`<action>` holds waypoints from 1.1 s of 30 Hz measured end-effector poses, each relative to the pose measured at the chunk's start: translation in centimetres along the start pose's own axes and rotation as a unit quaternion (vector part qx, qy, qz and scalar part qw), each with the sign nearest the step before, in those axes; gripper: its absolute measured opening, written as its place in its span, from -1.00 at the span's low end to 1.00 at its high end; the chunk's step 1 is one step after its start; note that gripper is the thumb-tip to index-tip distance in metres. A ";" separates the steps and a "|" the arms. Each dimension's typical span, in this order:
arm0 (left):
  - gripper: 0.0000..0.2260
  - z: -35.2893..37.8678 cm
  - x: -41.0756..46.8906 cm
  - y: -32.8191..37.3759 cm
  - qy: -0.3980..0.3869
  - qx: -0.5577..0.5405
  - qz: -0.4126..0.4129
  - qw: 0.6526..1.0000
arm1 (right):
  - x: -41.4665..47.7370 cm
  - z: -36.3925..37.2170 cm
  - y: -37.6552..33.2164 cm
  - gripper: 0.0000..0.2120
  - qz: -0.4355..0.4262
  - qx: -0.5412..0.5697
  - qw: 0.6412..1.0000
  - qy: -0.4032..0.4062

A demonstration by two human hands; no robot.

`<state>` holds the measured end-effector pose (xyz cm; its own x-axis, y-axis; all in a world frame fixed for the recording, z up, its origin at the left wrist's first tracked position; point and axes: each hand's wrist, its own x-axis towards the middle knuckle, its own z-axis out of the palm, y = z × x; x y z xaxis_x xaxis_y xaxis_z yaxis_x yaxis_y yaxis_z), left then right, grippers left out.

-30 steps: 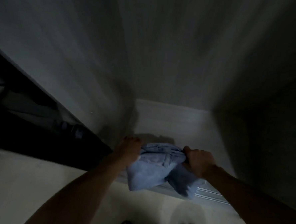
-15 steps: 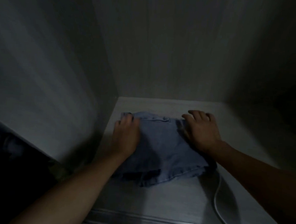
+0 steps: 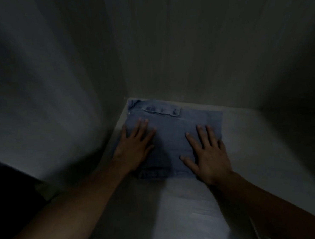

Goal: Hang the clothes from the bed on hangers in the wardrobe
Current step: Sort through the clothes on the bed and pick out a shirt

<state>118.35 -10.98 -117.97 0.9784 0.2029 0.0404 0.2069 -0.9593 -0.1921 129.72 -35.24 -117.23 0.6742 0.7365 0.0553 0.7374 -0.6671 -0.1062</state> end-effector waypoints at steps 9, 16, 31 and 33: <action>-0.42 2.9 6.0 -5.4 0.044 -0.074 -0.034 0.996 | 9.7 1.2 0.4 -0.23 -0.018 0.014 1.000 -0.019; -0.49 0.4 5.3 -3.9 -0.041 -0.046 -0.032 0.998 | 9.8 -0.2 0.5 -0.24 -0.003 0.006 0.994 -0.108; -0.76 -24.0 -13.7 4.9 -0.323 -0.157 -0.042 0.932 | -14.5 -22.7 -3.5 -0.63 0.157 0.084 0.947 -0.268; -0.75 -28.4 -15.4 5.5 -0.324 -0.166 -0.042 0.931 | -16.3 -26.4 -4.4 -0.64 0.157 0.095 0.943 -0.277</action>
<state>104.42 -24.95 -91.79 0.7757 0.2524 -0.5784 0.3763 -0.9208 0.1028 116.57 -47.33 -91.44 0.6945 0.4859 -0.5306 0.4484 -0.8691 -0.2090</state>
